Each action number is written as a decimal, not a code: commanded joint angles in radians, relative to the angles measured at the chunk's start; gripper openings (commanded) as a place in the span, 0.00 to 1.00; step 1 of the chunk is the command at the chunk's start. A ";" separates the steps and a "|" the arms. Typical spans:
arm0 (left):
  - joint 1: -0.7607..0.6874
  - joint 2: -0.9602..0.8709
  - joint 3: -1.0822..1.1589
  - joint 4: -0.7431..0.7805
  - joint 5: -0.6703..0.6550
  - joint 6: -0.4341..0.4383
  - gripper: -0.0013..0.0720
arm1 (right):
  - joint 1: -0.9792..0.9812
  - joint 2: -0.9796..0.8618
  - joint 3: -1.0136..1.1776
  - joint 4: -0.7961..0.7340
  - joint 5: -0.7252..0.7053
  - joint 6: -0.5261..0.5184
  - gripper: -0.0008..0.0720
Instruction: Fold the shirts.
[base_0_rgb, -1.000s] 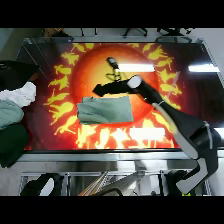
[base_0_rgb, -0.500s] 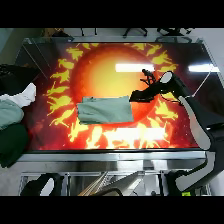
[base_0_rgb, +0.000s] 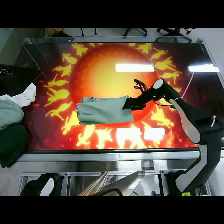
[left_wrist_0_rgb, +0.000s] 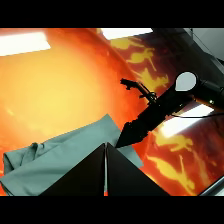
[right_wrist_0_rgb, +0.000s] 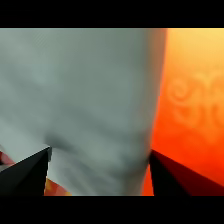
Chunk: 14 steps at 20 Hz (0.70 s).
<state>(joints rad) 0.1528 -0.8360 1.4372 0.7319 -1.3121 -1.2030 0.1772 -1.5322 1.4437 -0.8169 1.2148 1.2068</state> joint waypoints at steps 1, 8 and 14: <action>0.000 0.000 0.000 0.000 0.001 -0.002 0.04 | 0.016 -0.035 -0.002 0.090 0.002 -0.080 0.52; 0.000 0.000 0.000 0.001 0.001 -0.002 0.04 | -0.169 0.117 0.101 0.159 0.009 -0.117 0.04; 0.000 0.000 0.000 0.001 -0.026 -0.001 0.04 | -0.630 0.302 -0.003 0.032 0.006 0.027 0.04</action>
<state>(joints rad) 0.1528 -0.8356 1.4372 0.7326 -1.3254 -1.2064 -0.2531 -1.3121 1.4940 -0.7242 1.2221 1.1671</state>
